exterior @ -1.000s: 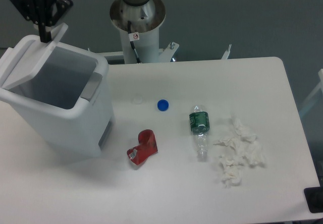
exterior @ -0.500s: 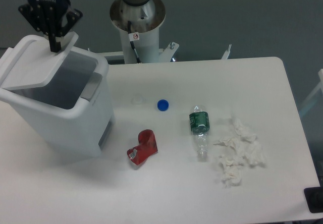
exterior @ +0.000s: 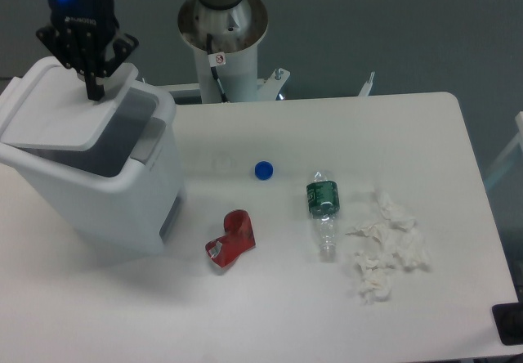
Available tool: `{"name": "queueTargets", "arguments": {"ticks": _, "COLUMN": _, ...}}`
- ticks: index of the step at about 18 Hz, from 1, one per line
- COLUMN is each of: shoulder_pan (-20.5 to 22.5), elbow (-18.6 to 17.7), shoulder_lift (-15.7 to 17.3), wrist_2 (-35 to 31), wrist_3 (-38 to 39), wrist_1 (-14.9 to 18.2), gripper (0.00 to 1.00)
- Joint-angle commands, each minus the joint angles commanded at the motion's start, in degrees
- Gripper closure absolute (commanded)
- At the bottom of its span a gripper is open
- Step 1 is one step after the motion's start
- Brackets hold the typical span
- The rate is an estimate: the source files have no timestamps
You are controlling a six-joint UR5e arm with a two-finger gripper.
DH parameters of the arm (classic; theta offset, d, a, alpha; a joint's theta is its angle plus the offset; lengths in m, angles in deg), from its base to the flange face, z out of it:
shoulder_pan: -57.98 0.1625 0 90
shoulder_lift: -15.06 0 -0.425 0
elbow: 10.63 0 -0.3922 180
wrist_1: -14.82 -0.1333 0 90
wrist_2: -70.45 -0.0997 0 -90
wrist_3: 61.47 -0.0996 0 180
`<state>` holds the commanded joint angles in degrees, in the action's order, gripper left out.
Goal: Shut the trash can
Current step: 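Press the gripper down on the lid to seat it shut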
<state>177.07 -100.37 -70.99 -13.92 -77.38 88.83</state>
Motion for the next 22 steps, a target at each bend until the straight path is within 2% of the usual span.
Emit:
{"name": "queueTargets", "arguments": {"ticks": 11, "shoulder_pan": 0.2, "elbow": -0.2, "shoulder_lift": -2.5, "wrist_2": -0.1, "wrist_3": 0.0, "wrist_1": -0.1, "gripper": 1.0}}
{"name": "queueTargets", "arguments": {"ticks": 22, "shoulder_pan": 0.7, "elbow": -0.5, "shoulder_lift": -3.1, "wrist_2": -0.1, "wrist_3": 0.0, "wrist_1": -0.1, "gripper": 1.0}}
